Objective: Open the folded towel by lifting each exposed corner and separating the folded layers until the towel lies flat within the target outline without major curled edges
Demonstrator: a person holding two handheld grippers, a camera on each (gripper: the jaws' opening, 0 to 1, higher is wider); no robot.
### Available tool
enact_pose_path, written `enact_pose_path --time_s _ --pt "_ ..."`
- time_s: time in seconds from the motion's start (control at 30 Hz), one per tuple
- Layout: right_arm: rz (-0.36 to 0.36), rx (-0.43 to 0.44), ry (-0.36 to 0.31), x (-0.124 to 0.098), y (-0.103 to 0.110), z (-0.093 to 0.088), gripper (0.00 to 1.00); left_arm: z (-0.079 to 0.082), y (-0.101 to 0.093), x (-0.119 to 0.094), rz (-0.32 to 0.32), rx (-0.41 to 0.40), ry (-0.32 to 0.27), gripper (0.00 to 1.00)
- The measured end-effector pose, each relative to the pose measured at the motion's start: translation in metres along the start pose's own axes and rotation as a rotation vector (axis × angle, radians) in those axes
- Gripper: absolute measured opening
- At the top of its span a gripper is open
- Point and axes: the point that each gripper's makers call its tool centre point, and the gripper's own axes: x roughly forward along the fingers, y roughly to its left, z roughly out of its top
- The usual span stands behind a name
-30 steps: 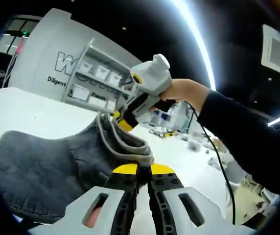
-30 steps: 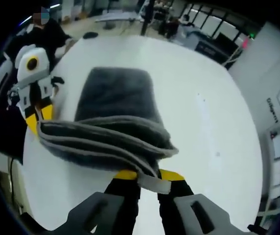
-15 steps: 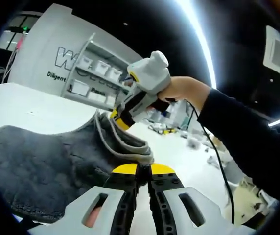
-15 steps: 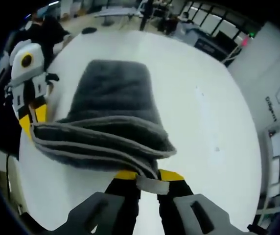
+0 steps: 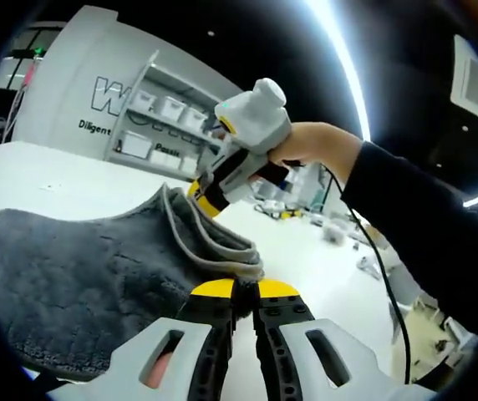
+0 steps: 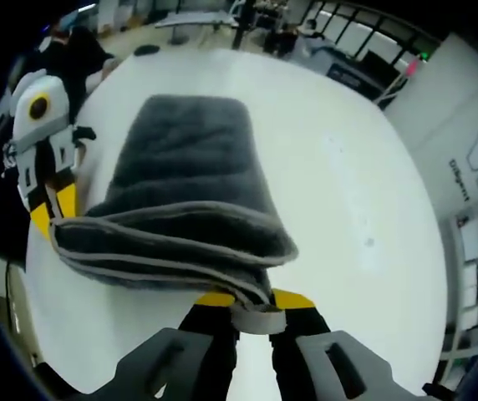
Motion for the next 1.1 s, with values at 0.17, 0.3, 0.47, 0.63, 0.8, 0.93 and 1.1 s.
enact_pose_path --time_s 0.17,0.3,0.47,0.63,0.8,0.93,1.1 --pt "-0.030 0.015 0.000 0.001 -0.006 -0.009 0.05 -0.008 0.001 0.004 0.002 -0.010 0.020 0.06" --pt "-0.026 0.037 -0.003 0.002 -0.008 -0.017 0.05 -0.012 0.001 0.005 0.003 -0.010 0.030 0.06" --pt "-0.032 0.054 0.001 0.005 -0.009 -0.025 0.05 -0.014 0.002 0.008 0.003 -0.009 0.038 0.06" --pt "-0.035 0.058 0.007 0.007 -0.009 -0.031 0.05 -0.018 0.002 0.011 0.005 -0.005 0.047 0.06" --pt "-0.044 0.068 0.014 0.007 -0.010 -0.036 0.05 -0.022 0.003 0.013 0.007 -0.005 0.057 0.07" --pt "-0.054 0.077 0.017 0.004 -0.011 -0.041 0.05 -0.026 0.002 0.015 0.008 -0.002 0.066 0.07" --pt "-0.069 0.083 0.005 0.002 -0.012 -0.042 0.05 -0.031 -0.001 0.019 0.008 -0.003 0.082 0.10"
